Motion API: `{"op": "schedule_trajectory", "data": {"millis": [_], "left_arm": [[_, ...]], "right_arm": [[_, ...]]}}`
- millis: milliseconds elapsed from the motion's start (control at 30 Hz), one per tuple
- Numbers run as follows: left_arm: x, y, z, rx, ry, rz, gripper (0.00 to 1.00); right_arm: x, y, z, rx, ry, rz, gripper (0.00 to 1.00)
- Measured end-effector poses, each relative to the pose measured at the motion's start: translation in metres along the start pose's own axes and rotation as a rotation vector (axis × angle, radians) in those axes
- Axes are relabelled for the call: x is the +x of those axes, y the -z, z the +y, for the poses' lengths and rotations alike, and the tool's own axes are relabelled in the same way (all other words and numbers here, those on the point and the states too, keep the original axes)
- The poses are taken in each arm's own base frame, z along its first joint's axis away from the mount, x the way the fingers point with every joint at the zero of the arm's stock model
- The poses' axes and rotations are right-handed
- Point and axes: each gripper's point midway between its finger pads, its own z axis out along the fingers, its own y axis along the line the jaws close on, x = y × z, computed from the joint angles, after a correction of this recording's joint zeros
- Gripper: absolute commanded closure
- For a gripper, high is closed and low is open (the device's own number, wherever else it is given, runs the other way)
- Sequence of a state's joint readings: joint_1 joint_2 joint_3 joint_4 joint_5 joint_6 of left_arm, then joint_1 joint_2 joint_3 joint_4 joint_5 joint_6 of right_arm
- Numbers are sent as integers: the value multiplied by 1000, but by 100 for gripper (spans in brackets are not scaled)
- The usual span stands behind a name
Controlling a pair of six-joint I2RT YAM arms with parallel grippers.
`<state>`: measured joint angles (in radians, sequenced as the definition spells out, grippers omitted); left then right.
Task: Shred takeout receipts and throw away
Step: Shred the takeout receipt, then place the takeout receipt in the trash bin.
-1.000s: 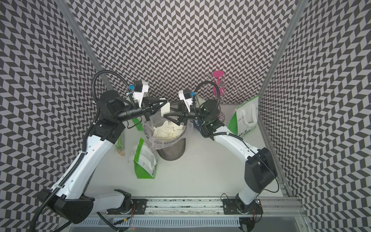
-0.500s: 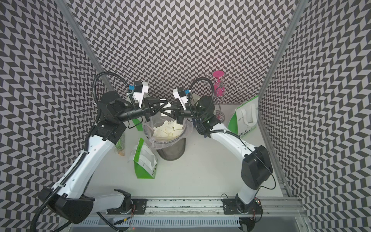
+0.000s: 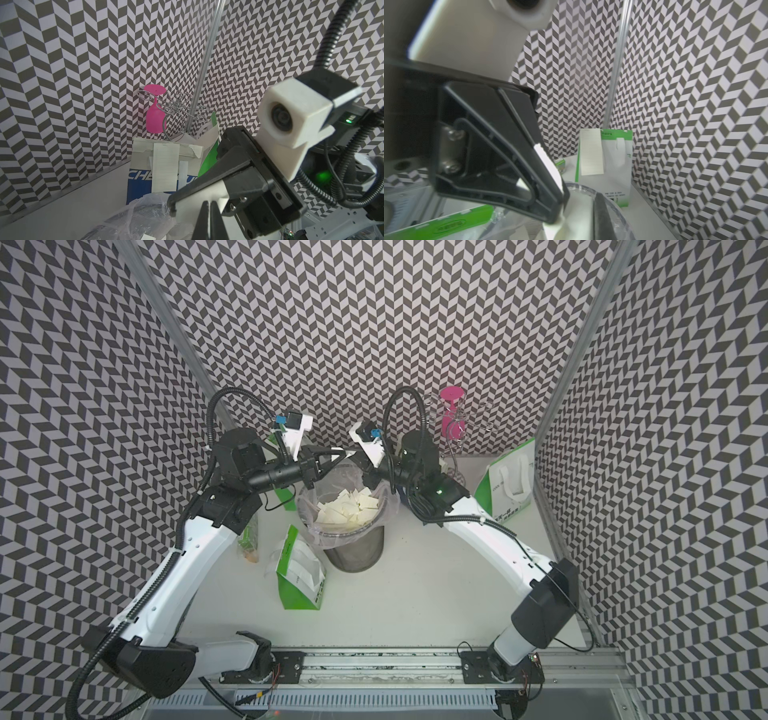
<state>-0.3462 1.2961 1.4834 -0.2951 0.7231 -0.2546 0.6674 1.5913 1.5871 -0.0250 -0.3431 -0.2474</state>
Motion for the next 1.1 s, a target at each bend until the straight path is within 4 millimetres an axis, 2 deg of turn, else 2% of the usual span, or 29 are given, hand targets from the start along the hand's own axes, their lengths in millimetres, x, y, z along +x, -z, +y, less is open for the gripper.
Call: {"op": "schedule_trajectory", "data": {"millis": [200, 333, 400, 467, 567, 600, 667, 867, 1000, 1033, 1067, 1100], "left_arm": [[20, 4, 6, -26, 89, 75, 100], [37, 13, 31, -149, 103, 131, 100], [44, 19, 43, -202, 107, 153, 90], [50, 22, 53, -237, 104, 170, 79], [61, 21, 60, -248, 104, 198, 54], [64, 20, 62, -248, 113, 207, 50], [71, 18, 66, -250, 110, 230, 39], [74, 18, 71, -265, 84, 242, 25], [70, 20, 74, -284, 62, 237, 15], [69, 21, 75, -292, 57, 235, 11], [66, 22, 75, -297, 49, 230, 2], [63, 23, 75, -299, 49, 225, 1]], "right_arm": [[18, 7, -39, 195, 30, 83, 100], [29, 10, -46, 206, 12, 121, 100], [34, 9, -38, 157, -17, 117, 100], [41, 7, -22, 75, -64, 111, 99], [51, 5, 2, -49, -141, 109, 97], [53, 5, 9, -85, -165, 109, 95], [57, 5, 20, -144, -207, 111, 88], [54, 6, 36, -239, -246, 99, 56], [54, 5, 38, -252, -242, 103, 48], [53, 4, 37, -251, -238, 103, 44], [51, 4, 36, -250, -234, 101, 40], [49, 4, 36, -249, -232, 99, 36]]}}
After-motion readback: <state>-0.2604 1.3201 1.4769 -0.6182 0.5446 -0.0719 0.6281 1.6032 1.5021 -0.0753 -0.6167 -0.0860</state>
